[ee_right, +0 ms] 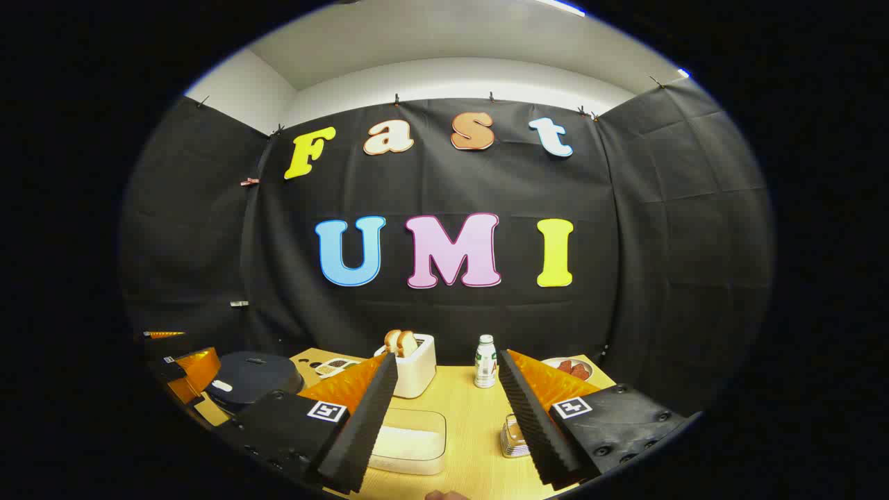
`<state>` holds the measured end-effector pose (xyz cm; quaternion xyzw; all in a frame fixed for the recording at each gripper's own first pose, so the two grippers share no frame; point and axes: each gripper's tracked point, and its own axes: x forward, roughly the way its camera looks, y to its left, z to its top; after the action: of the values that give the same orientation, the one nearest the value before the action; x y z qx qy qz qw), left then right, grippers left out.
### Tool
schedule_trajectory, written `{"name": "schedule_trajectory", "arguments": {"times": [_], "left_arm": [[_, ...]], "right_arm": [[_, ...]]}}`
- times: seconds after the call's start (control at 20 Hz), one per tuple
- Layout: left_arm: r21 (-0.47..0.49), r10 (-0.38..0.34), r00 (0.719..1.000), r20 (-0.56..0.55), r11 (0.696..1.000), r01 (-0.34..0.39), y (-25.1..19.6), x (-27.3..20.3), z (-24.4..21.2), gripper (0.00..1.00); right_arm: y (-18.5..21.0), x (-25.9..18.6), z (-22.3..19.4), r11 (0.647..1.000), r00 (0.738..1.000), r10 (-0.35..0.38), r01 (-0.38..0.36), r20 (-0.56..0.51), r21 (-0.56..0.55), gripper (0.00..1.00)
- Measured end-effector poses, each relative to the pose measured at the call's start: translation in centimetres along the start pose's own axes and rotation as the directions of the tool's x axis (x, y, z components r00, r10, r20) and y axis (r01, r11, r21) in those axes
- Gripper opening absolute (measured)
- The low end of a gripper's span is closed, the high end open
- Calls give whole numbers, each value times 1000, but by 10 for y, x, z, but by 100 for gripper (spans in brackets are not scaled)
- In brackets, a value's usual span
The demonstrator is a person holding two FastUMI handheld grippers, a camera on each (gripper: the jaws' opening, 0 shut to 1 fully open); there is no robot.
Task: Close the left gripper, press the button to open the rice cooker; take a wooden spoon from the chopstick holder with the right hand, scoop a spoonful of rice and pour it into the rice cooker, then put the wooden spoon back into the chopstick holder.
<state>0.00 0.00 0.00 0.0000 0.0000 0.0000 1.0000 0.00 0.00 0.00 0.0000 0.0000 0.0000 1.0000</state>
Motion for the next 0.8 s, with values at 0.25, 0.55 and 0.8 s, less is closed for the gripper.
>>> {"name": "schedule_trajectory", "arguments": {"times": [0.25, 0.55, 0.8], "left_arm": [[-3, 8, 1000, -5, 1000, -8, 2, 3, 1, 93], [-22, 12, 1000, -7, 1000, -13, 7, 13, 1, 93], [-14, 43, 999, 7, 999, -43, 23, 22, 3, 93]], "right_arm": [[3, 3, 2, 1000, 1000, 12, -12, 6, 3, 92], [12, 6, 4, 999, 999, 40, -39, 22, -35, 92], [20, 8, -1, 997, 998, 66, -66, 4, -51, 92]]}}
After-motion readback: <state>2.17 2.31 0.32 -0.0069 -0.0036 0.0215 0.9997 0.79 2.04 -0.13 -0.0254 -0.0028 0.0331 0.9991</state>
